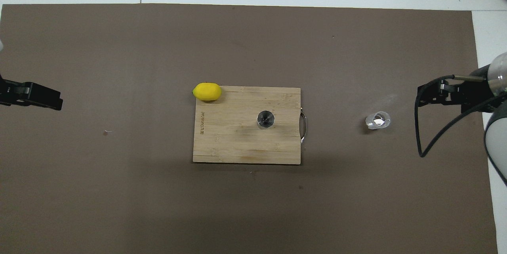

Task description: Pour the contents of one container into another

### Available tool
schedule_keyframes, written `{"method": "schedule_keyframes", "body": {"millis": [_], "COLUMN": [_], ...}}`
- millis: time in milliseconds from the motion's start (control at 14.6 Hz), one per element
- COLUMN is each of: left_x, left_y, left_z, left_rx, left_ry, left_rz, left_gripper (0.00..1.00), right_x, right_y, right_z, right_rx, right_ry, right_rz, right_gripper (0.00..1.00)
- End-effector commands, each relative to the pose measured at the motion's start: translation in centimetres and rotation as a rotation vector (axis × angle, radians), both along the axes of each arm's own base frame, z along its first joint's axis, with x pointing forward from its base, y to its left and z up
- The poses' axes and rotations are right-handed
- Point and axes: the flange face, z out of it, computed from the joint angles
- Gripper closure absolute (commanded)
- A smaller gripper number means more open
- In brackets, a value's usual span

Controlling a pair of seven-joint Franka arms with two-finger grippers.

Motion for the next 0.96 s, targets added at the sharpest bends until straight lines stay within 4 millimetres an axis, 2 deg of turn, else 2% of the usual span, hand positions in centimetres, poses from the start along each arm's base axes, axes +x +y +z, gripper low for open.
{"method": "schedule_keyframes", "body": {"millis": [0, 892], "left_x": [-0.2, -0.29], "left_y": [-0.18, -0.18], "left_z": [-0.14, -0.19], "left_rx": [0.015, 0.015], "left_ry": [-0.021, -0.019], "left_rz": [0.008, 0.014], "left_gripper": [0.0, 0.0], "right_x": [0.77, 0.02], "right_y": [-0.24, 0.09], "right_z": [0.74, 0.13], "right_rx": [0.002, 0.008], "right_ry": [0.001, 0.032], "right_rz": [0.022, 0.061], "right_gripper": [0.02, 0.01]}}
